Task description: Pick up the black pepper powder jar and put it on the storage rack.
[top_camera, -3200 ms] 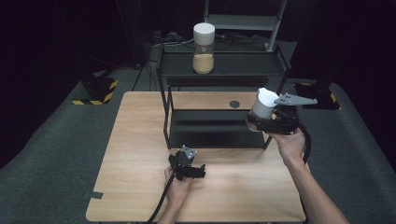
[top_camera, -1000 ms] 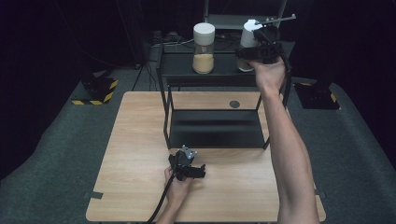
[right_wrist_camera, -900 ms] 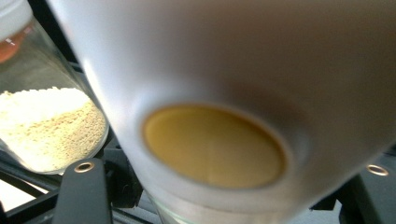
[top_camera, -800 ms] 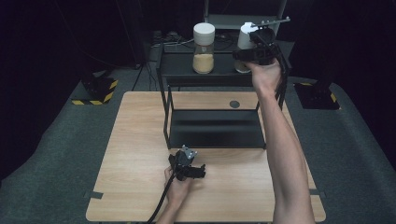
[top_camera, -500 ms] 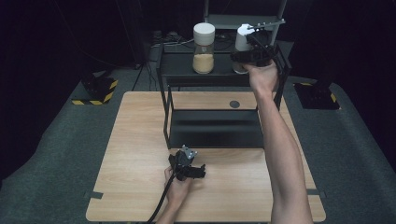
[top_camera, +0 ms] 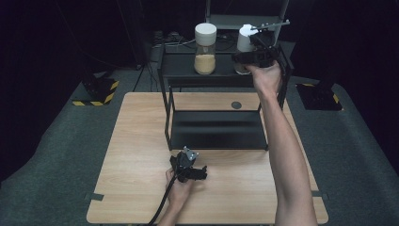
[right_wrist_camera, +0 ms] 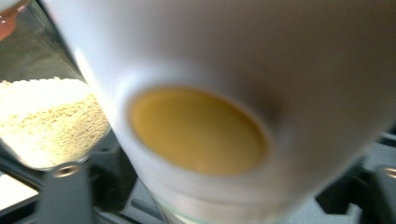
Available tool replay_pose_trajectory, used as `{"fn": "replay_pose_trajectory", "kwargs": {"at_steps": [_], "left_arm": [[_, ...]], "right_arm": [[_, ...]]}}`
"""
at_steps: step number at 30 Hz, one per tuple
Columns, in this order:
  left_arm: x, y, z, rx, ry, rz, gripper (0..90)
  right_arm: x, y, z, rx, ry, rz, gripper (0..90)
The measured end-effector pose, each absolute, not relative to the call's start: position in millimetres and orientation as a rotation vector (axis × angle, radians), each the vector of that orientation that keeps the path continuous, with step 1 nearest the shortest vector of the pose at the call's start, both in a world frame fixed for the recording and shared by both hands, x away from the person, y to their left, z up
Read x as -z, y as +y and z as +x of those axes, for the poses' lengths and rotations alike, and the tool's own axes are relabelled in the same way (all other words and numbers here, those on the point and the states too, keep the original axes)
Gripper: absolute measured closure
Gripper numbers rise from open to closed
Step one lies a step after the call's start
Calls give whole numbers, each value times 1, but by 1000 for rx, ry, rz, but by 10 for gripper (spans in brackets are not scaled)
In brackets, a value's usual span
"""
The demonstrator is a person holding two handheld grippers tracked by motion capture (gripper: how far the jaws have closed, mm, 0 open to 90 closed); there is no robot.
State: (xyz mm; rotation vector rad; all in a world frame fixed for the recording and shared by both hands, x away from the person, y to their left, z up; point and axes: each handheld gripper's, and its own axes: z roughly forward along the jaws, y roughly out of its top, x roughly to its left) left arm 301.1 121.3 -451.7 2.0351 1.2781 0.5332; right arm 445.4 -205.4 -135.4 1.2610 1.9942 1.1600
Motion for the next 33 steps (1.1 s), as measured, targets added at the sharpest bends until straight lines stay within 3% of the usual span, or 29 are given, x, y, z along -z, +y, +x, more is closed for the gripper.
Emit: {"fn": "replay_pose_trajectory", "kwargs": {"at_steps": [9, 33], "left_arm": [[452, 121, 301, -533, 1278, 2035, 13], [452, 121, 301, -533, 1277, 2036, 13]], "right_arm": [[144, -229, 439, -1228, 2000, 1259, 96], [160, -266, 413, -1292, 1989, 1221, 66]]}}
